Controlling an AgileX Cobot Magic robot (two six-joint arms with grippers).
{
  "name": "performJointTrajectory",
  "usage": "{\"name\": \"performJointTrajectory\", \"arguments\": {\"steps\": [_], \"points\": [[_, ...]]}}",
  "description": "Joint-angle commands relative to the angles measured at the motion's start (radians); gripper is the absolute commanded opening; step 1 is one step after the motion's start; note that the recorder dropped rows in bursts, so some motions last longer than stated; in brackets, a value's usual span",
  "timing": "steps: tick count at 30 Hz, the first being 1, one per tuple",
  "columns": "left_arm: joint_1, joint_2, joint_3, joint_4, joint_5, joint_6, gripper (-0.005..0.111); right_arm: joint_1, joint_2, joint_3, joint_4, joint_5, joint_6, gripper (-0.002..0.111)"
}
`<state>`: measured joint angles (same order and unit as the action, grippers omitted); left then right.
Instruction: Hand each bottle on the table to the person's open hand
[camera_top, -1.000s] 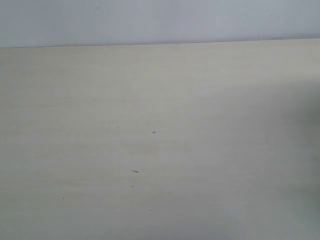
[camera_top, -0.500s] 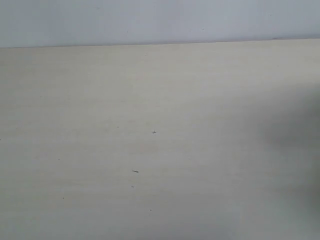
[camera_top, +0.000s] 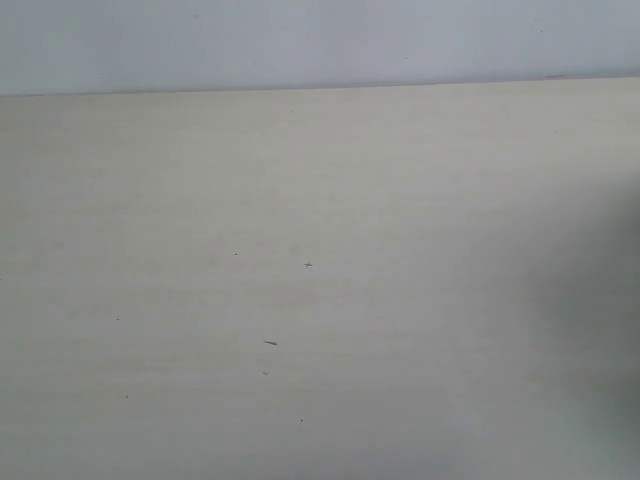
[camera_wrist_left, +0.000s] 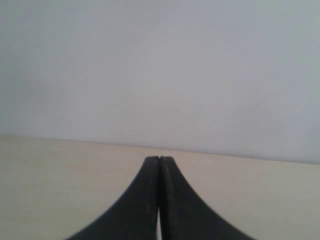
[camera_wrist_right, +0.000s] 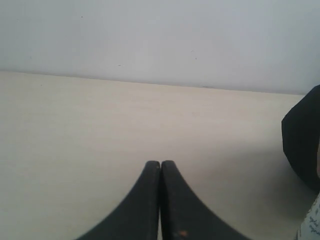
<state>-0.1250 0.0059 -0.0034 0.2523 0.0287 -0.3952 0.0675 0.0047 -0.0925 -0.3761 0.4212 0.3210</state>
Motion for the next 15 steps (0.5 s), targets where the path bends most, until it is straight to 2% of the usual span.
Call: {"name": "performJointTrajectory", "arguments": {"steps": [1,9,15], "points": [[0.026,-0.006,0.003,0.002,-0.014,-0.011,0.0,-0.003,-0.005,0.005,0.002,-0.005,-0.002,0.0],[0.025,-0.006,0.003,-0.001,0.0,-0.036,0.0,-0.003,-0.005,0.005,0.002,-0.005,-0.002,0.0],[0.025,-0.006,0.003,-0.001,-0.001,-0.116,0.0,-0.003,-0.005,0.005,0.002,-0.005,-0.002,0.0]]}}
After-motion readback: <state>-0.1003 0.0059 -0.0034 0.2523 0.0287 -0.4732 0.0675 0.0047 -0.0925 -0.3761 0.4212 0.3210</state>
